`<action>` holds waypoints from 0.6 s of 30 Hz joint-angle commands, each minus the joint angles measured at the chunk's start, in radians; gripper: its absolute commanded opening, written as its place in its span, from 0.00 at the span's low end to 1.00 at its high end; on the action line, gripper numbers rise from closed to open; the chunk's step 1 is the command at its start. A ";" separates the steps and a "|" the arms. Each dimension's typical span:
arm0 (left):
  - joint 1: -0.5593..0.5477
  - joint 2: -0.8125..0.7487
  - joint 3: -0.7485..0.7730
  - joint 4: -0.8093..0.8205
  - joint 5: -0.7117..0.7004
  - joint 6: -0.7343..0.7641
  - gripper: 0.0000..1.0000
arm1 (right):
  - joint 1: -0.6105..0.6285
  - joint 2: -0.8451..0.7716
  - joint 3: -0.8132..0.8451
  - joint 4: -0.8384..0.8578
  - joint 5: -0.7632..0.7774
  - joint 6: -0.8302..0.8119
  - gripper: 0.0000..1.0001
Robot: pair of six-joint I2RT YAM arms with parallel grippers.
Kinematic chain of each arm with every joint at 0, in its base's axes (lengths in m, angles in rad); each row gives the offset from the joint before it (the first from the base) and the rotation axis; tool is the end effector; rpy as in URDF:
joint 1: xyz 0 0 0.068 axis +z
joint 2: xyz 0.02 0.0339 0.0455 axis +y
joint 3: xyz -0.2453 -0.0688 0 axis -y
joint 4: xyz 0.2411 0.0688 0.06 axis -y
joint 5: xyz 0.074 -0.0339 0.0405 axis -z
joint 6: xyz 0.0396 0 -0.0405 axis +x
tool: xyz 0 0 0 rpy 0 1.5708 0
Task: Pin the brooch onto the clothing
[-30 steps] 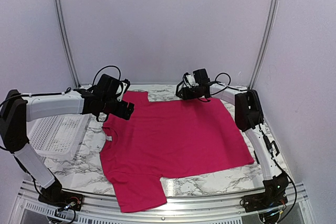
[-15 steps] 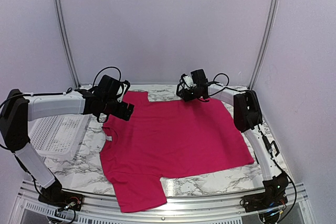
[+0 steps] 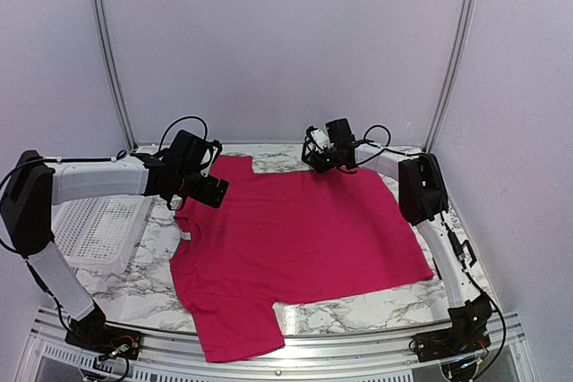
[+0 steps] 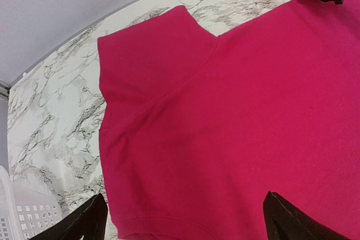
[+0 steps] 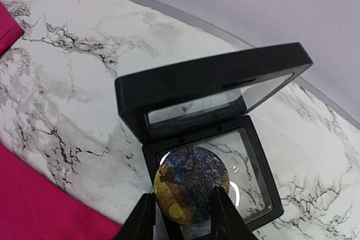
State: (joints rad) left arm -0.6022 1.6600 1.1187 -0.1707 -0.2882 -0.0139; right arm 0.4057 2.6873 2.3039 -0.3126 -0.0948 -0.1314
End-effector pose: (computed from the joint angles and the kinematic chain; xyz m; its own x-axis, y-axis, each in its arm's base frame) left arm 0.3065 -0.1970 0.2119 -0.5435 0.3574 -0.7596 0.3583 0.9170 0.1752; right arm 0.5255 0.2298 0.1139 -0.5238 -0.3669 -0.7687 -0.5329 0.8452 -0.0404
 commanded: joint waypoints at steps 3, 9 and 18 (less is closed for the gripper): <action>0.004 0.014 0.039 -0.033 -0.012 0.036 0.99 | 0.008 -0.091 -0.057 0.009 -0.068 -0.031 0.28; 0.004 0.012 0.043 -0.033 -0.011 0.037 0.99 | 0.008 -0.135 -0.114 0.028 -0.083 -0.038 0.28; 0.004 0.005 0.035 -0.039 -0.015 0.037 0.99 | 0.007 -0.133 -0.119 0.056 -0.066 -0.050 0.42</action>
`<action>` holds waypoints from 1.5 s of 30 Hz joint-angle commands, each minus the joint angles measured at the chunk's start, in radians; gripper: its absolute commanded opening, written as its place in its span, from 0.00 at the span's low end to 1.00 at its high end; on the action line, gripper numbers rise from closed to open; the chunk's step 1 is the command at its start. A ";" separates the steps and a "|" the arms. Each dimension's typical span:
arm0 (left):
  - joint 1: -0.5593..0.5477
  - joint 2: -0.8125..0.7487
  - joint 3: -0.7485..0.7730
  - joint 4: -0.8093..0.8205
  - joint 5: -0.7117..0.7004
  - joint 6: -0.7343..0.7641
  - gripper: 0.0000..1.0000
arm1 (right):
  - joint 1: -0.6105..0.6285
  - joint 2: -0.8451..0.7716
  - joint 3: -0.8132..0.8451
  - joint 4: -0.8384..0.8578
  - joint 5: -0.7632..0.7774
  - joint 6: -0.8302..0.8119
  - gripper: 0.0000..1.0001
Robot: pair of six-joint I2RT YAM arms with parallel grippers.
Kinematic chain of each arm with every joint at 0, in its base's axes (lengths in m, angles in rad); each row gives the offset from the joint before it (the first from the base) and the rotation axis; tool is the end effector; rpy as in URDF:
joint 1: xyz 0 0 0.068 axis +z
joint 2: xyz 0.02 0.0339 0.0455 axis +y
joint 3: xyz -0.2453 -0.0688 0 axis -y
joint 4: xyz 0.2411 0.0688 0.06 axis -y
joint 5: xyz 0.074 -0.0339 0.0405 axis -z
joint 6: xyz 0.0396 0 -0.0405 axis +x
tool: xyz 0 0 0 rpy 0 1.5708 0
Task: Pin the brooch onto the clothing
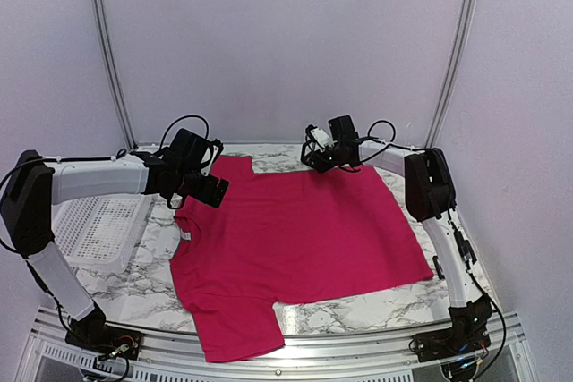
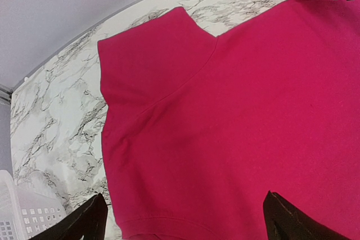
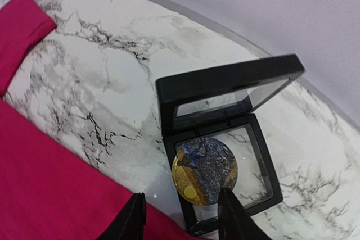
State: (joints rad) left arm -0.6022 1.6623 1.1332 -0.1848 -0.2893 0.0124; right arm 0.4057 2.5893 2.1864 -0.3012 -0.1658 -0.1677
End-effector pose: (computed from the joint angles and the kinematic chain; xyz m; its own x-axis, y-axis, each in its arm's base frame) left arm 0.3076 -0.1977 0.2146 -0.5350 0.3822 -0.7534 0.3719 0.9073 0.1962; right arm 0.5123 0.2271 0.1297 -0.5022 -0.3949 -0.7693 -0.5970 0.8019 -0.0219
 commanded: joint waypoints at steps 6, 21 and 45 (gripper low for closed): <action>0.004 0.007 0.019 -0.025 -0.014 0.008 0.99 | -0.006 0.076 0.152 0.042 -0.013 0.048 0.58; 0.004 0.026 0.035 -0.038 -0.033 0.032 0.99 | -0.013 0.201 0.301 -0.129 0.060 0.093 0.55; 0.004 0.023 0.033 -0.053 -0.029 0.021 0.99 | -0.019 -0.004 0.093 -0.010 -0.006 0.080 0.21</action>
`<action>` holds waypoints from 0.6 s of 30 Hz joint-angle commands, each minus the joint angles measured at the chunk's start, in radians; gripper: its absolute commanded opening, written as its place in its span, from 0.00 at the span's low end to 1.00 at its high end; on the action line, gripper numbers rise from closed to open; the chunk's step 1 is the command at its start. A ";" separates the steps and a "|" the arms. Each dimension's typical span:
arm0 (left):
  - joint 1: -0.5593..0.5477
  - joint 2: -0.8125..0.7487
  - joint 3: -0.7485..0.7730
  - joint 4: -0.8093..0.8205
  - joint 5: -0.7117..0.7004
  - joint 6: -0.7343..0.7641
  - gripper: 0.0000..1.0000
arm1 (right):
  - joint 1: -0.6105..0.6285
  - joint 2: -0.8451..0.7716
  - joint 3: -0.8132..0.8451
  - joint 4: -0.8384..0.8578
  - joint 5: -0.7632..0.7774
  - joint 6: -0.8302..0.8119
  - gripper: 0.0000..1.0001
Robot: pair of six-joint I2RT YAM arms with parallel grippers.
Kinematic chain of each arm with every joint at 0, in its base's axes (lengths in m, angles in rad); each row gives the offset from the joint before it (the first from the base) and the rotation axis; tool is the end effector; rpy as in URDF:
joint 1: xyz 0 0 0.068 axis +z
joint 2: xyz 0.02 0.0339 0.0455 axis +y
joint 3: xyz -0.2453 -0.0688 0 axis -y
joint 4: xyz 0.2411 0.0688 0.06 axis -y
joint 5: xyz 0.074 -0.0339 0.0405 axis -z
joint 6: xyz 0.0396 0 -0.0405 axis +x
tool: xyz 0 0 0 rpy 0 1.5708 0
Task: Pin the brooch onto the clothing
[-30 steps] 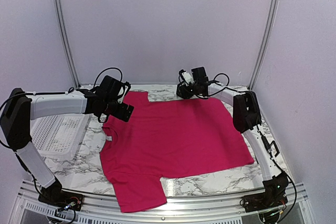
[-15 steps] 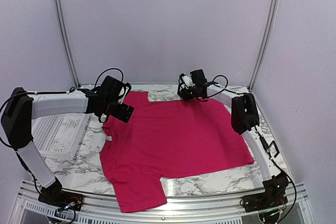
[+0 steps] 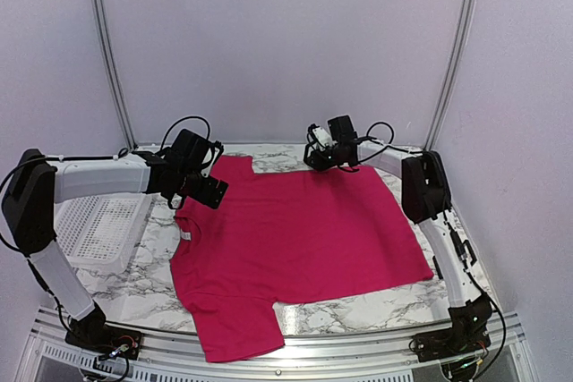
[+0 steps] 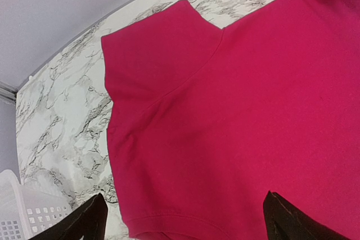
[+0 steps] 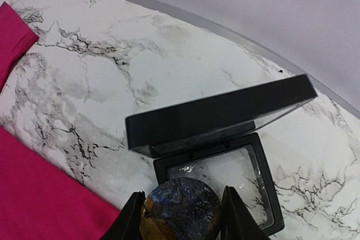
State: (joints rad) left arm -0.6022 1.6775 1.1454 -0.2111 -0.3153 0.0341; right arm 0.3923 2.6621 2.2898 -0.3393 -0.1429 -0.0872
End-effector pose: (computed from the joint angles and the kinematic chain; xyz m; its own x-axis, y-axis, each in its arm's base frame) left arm 0.3090 -0.1975 0.2112 -0.5454 0.4142 -0.7287 0.3692 0.8992 0.2348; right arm 0.5243 0.2230 0.1209 -0.5595 -0.3248 -0.7625 -0.5288 0.8483 0.0267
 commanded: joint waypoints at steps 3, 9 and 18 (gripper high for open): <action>0.004 0.010 0.022 -0.030 -0.002 -0.002 0.99 | -0.008 -0.081 -0.015 0.032 -0.023 0.000 0.13; 0.004 0.003 0.019 -0.037 -0.008 0.001 0.99 | -0.020 -0.081 -0.016 0.016 -0.026 0.006 0.10; 0.004 -0.060 0.013 -0.011 0.057 0.020 0.99 | -0.018 -0.246 -0.182 0.008 -0.157 -0.053 0.07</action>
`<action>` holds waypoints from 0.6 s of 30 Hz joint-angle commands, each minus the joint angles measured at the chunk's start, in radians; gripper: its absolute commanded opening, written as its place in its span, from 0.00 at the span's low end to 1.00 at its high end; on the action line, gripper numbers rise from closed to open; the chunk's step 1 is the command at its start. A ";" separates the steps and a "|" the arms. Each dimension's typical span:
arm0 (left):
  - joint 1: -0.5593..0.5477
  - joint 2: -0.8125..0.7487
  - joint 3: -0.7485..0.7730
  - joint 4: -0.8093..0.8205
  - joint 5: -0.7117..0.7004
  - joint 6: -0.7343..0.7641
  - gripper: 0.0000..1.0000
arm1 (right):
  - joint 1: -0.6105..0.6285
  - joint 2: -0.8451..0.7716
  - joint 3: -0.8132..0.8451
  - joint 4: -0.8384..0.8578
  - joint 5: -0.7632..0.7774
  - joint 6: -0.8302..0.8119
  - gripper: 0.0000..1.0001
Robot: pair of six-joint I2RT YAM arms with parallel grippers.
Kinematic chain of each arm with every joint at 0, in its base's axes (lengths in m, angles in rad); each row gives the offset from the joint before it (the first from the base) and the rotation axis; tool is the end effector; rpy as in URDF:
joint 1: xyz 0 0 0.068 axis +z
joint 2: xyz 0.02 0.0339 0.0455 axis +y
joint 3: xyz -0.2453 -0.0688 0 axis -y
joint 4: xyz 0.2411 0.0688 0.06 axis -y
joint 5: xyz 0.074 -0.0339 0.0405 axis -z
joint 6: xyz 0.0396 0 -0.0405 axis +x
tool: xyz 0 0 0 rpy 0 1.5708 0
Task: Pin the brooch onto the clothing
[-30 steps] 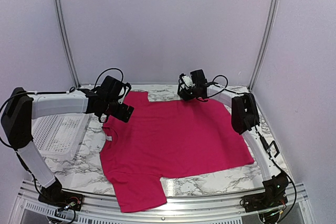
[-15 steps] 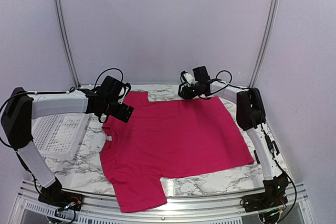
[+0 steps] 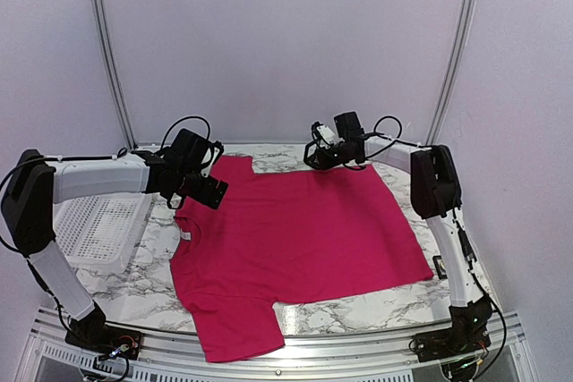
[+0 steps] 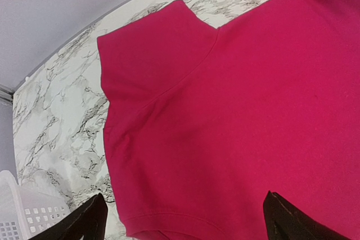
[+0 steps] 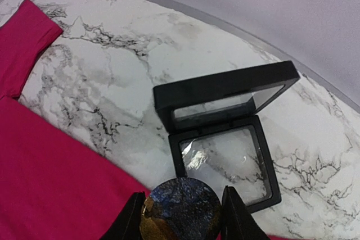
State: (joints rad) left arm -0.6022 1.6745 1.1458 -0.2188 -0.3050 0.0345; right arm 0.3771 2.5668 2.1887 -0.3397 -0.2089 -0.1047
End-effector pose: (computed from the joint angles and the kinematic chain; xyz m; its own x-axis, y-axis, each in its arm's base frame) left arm 0.3082 -0.1974 0.2117 -0.5475 0.4163 -0.7259 0.3779 0.8970 0.2293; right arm 0.5149 0.2127 0.1395 -0.5553 -0.3299 -0.7634 -0.5666 0.8220 0.0569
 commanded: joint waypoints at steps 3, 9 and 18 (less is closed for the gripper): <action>-0.005 -0.106 -0.017 0.069 0.127 0.099 0.99 | 0.000 -0.253 -0.213 0.041 -0.141 -0.061 0.06; -0.114 -0.269 -0.179 0.371 0.285 0.495 0.96 | 0.023 -0.439 -0.409 -0.008 -0.278 -0.136 0.05; -0.192 -0.366 -0.228 0.456 0.518 1.007 0.85 | 0.178 -0.781 -0.689 -0.049 -0.455 -0.242 0.05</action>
State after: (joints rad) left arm -0.7685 1.3319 0.9146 0.1650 0.1226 0.7853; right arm 0.4675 1.9179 1.5482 -0.3515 -0.5495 -0.2714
